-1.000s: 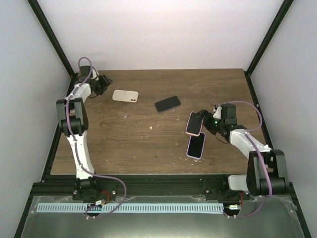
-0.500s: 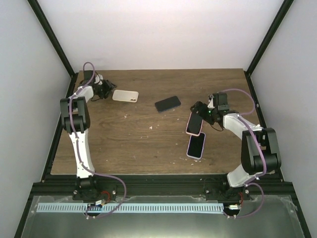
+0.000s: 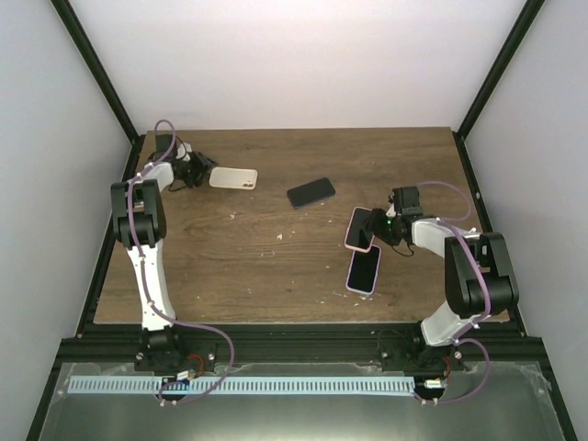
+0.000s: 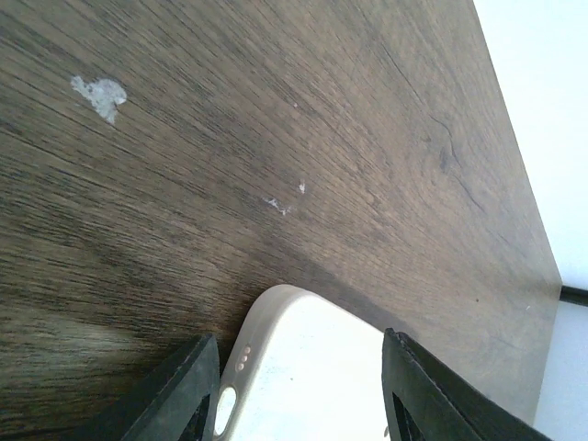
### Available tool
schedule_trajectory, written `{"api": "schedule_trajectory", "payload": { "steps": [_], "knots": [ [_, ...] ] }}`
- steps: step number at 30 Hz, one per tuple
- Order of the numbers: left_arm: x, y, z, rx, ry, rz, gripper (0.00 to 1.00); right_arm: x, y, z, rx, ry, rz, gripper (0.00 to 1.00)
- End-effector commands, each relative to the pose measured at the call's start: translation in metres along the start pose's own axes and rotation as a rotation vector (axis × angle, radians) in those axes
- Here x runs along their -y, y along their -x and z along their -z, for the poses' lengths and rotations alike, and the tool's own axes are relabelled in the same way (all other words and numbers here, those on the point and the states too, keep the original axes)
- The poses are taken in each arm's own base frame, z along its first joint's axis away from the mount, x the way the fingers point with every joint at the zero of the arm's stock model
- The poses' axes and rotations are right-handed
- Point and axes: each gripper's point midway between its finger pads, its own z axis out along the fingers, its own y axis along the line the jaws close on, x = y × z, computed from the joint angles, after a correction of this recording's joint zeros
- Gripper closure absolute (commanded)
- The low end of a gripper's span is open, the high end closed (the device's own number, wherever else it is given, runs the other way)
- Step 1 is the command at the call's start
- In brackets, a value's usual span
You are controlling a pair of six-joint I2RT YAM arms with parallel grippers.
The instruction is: Put the phone into the phone case
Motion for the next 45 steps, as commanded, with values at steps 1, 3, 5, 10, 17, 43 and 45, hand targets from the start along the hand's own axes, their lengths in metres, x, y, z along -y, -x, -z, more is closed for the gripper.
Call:
{"api": "schedule_trajectory", "payload": {
  "steps": [1,3,5,10,17,43,45],
  "knots": [
    [-0.013,-0.019,0.0,-0.055,0.05,0.06,0.5,-0.017,-0.012,-0.006,-0.03,0.07,-0.026,0.46],
    [-0.015,-0.021,0.001,-0.065,0.063,0.066,0.5,-0.02,-0.019,-0.008,-0.046,0.085,-0.035,0.48],
    [-0.015,-0.024,0.002,-0.075,0.06,0.07,0.5,-0.025,-0.023,-0.007,-0.045,0.098,-0.034,0.51],
    [-0.009,-0.033,0.003,-0.093,0.04,0.066,0.55,-0.046,-0.032,-0.006,-0.049,0.158,-0.016,0.56],
    [-0.006,-0.06,0.006,-0.133,0.051,0.112,0.56,-0.06,-0.04,-0.011,-0.065,0.219,0.004,0.6],
    [0.045,-0.099,0.029,-0.067,0.143,-0.141,0.44,-0.074,-0.022,0.021,-0.003,0.197,0.13,0.18],
    [0.048,-0.086,0.025,-0.037,0.152,-0.188,0.39,-0.085,-0.01,0.022,0.023,0.217,0.194,0.1]
  ]
}}
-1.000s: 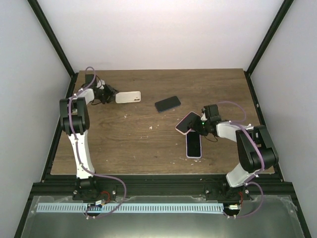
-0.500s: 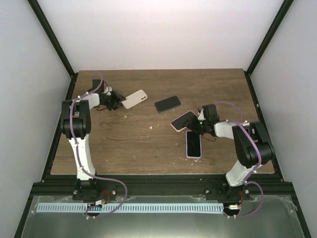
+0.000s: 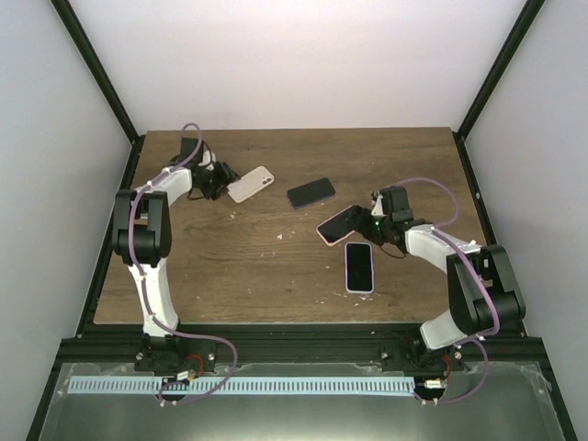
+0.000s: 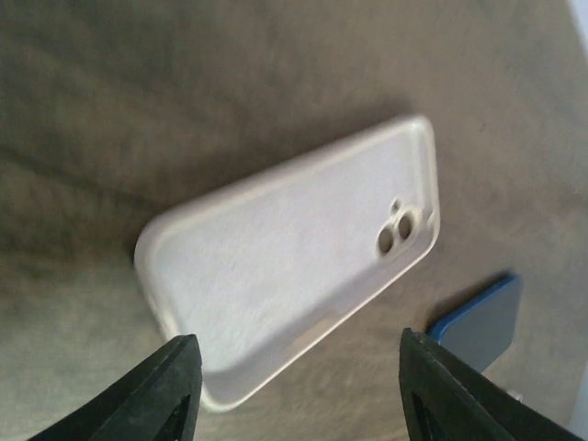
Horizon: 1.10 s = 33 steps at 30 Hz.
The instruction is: Put the phone into the phone case
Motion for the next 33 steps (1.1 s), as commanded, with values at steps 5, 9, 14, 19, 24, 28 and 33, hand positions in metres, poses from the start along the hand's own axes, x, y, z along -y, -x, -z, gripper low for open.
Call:
{"api": "schedule_trajectory", "payload": {
  "steps": [5,9,14,19,24,28,33],
  "knots": [
    [0.014,0.061,-0.006,0.1,0.056,-0.193,0.34,-0.046,0.069,-0.009,0.129,0.053,0.26,0.0],
    [0.007,0.066,-0.017,0.076,0.045,-0.188,0.35,-0.057,0.1,-0.033,0.152,0.055,0.322,0.0],
    [-0.005,0.061,-0.027,0.04,0.026,-0.151,0.37,-0.075,0.129,-0.07,0.147,0.121,0.375,0.0],
    [-0.015,0.053,-0.038,0.007,0.024,-0.105,0.39,-0.085,0.148,-0.113,0.11,0.193,0.405,0.0],
    [-0.017,0.049,-0.044,-0.012,0.01,-0.092,0.42,-0.083,0.148,-0.16,0.006,0.251,0.397,0.0],
    [-0.017,0.047,-0.044,-0.024,0.013,-0.103,0.43,-0.082,0.157,-0.178,-0.006,0.242,0.398,0.0],
    [-0.024,0.037,-0.046,-0.062,0.032,-0.094,0.44,-0.07,0.144,-0.197,-0.091,0.251,0.386,0.0]
  ]
}}
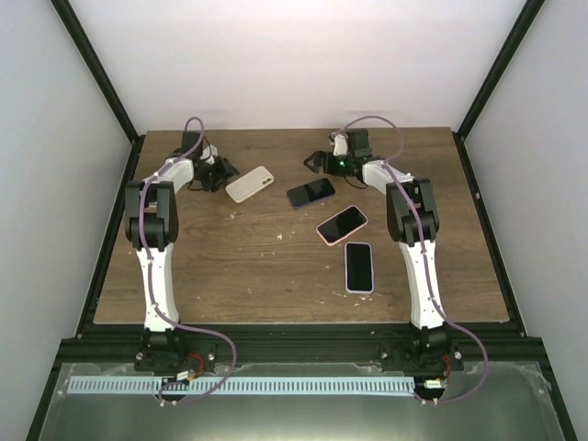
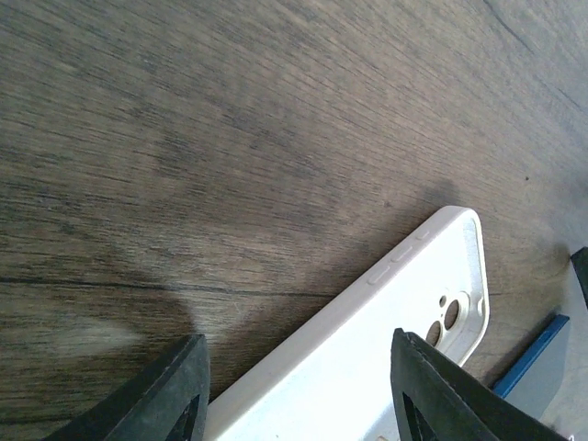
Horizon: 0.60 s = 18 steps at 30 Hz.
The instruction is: Put the phone into the phone case
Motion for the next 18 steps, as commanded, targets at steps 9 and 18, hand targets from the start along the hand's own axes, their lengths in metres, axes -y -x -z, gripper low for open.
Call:
{"api": "schedule_trajectory", "payload": {
  "steps": [9,18],
  "knots": [
    [-0.006,-0.039,-0.002,-0.11,0.001,0.063,0.46,-0.001,-0.069,-0.005,-0.263,0.034,-0.008,0.02],
    [0.009,-0.048,0.015,-0.091,-0.03,0.052,0.48,-0.023,-0.108,0.033,-0.337,0.02,0.007,0.06]
  ]
}}
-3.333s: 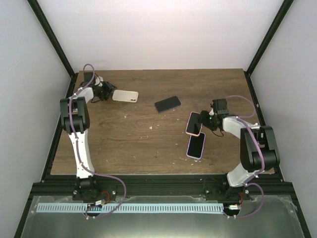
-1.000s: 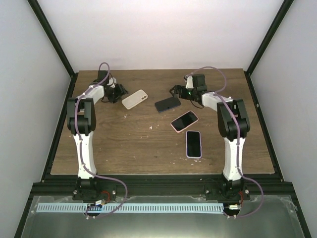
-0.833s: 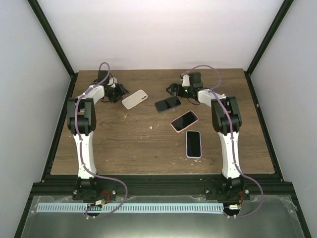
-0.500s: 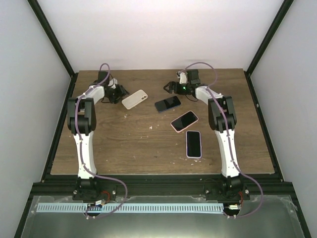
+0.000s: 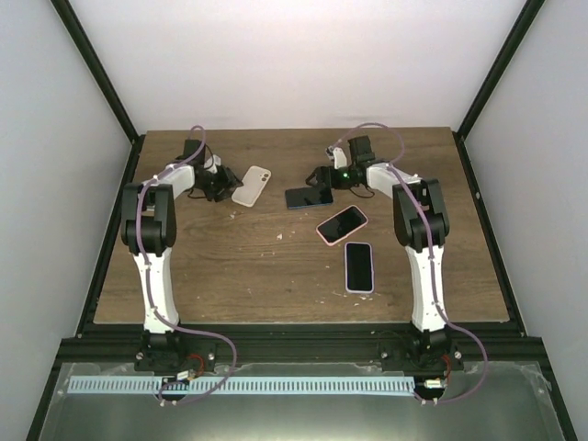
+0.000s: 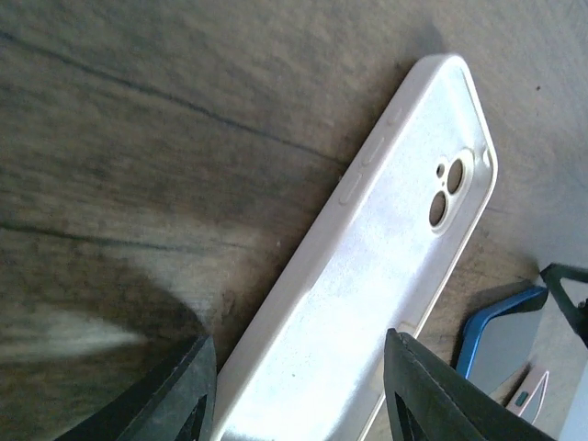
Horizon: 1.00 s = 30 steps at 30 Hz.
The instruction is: Put the phone into the phone case
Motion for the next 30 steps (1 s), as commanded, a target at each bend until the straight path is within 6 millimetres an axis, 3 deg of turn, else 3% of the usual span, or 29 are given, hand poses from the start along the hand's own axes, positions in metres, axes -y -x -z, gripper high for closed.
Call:
{"api": "schedule_trajectory", "payload": {
  "steps": [1,10,15,23,30],
  "knots": [
    [0.004,-0.005,0.006,0.007,0.007,0.002,0.48,-0.013,-0.067,0.0,-0.174,-0.01,-0.066,0.07],
    [-0.001,0.005,0.001,0.035,0.032,-0.033,0.5,-0.046,-0.109,0.003,-0.275,-0.054,0.022,0.19],
    [0.001,0.011,-0.003,0.053,0.028,-0.07,0.52,-0.059,-0.113,0.002,-0.302,-0.132,0.103,0.24],
    [-0.002,0.009,-0.011,0.064,0.054,-0.098,0.53,-0.069,-0.088,-0.007,-0.23,-0.269,0.239,0.07],
    [-0.003,-0.005,-0.02,0.061,0.099,-0.143,0.55,-0.066,-0.092,-0.026,-0.247,-0.398,0.297,0.0]
  ]
}}
